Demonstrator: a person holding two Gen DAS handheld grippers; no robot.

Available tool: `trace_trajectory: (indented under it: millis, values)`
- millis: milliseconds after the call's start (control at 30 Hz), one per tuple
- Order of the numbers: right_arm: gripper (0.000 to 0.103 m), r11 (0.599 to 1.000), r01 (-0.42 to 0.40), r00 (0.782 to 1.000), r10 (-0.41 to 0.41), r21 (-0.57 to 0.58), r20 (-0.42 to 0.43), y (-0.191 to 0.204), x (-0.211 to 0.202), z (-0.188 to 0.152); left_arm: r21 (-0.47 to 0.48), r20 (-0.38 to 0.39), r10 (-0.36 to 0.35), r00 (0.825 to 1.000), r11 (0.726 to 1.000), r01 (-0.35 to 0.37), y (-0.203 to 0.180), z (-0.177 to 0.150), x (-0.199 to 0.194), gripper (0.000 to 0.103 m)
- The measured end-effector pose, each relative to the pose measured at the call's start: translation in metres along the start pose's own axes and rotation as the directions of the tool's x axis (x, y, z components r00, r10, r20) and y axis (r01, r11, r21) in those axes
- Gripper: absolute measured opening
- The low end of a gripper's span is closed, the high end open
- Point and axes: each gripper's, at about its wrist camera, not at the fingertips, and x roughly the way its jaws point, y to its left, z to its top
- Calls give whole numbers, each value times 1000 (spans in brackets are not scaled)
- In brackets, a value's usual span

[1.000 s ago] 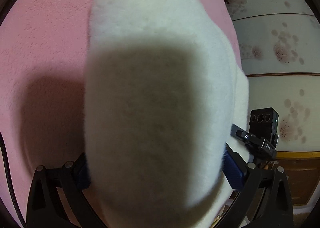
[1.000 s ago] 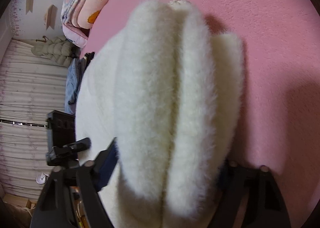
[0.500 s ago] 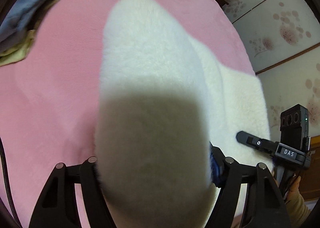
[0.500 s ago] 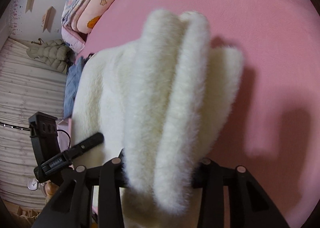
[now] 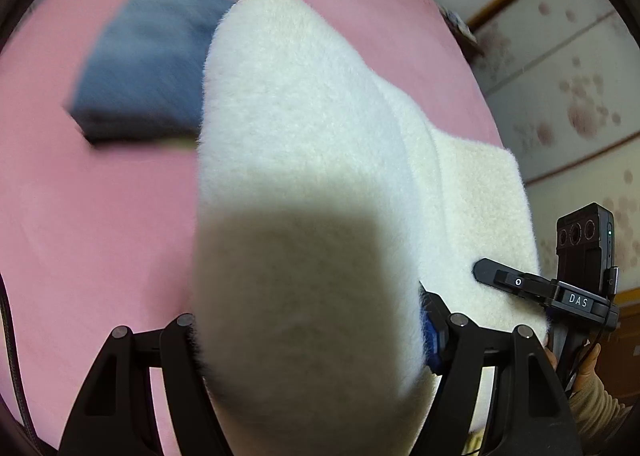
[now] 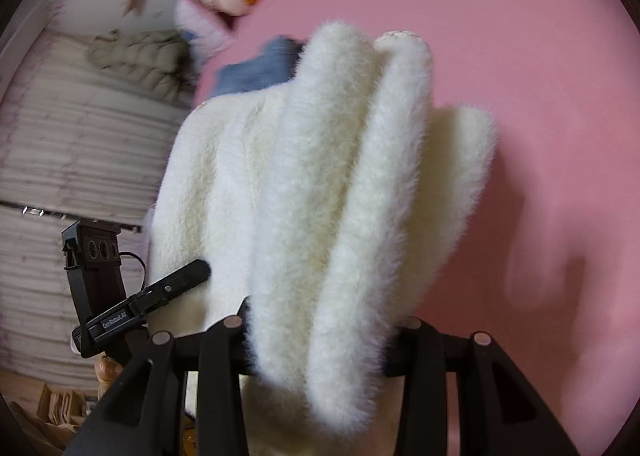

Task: Fold large clothes
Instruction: 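Grip the bundle between both tools and lift it off the bed, then carry the bundle with both tools and set it on the jeans stack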

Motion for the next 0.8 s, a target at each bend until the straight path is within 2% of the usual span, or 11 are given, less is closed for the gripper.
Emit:
trace_trajectory:
  millis: [67, 167, 333, 400, 533, 667, 733, 800]
  values:
    - [38, 999, -26, 999, 27, -43, 20, 34, 17, 22, 14, 47, 15, 999, 1000, -15, 27, 39, -27, 72]
    - [38, 993, -67, 995, 74, -101, 61, 90, 53, 74, 61, 114, 41, 993, 997, -48, 62, 95, -55, 72]
    - [38, 985, -100, 984, 118, -140, 132, 133, 109, 148, 127, 202, 64, 977, 988, -91, 113, 180, -66, 72]
    - [39, 985, -103, 980, 124, -138, 155, 139, 134, 177, 135, 226, 69, 972, 986, -102, 128, 214, -49, 73]
    - [39, 989, -86, 981, 106, -124, 165, 139, 185, 220, 115, 227, 81, 971, 987, -109, 150, 243, -3, 73]
    - [39, 993, -24, 991, 39, -119, 130, 124, 234, 243, 78, 155, 95, 983, 991, -108, 177, 258, 54, 73]
    - [40, 993, 19, 995, -8, -116, 102, 115, 257, 247, 95, 137, 117, 984, 987, -131, 184, 262, 74, 75]
    - [42, 991, 55, 995, -43, -124, 92, 108, 272, 245, 109, 140, 124, 982, 984, -139, 190, 267, 85, 83]
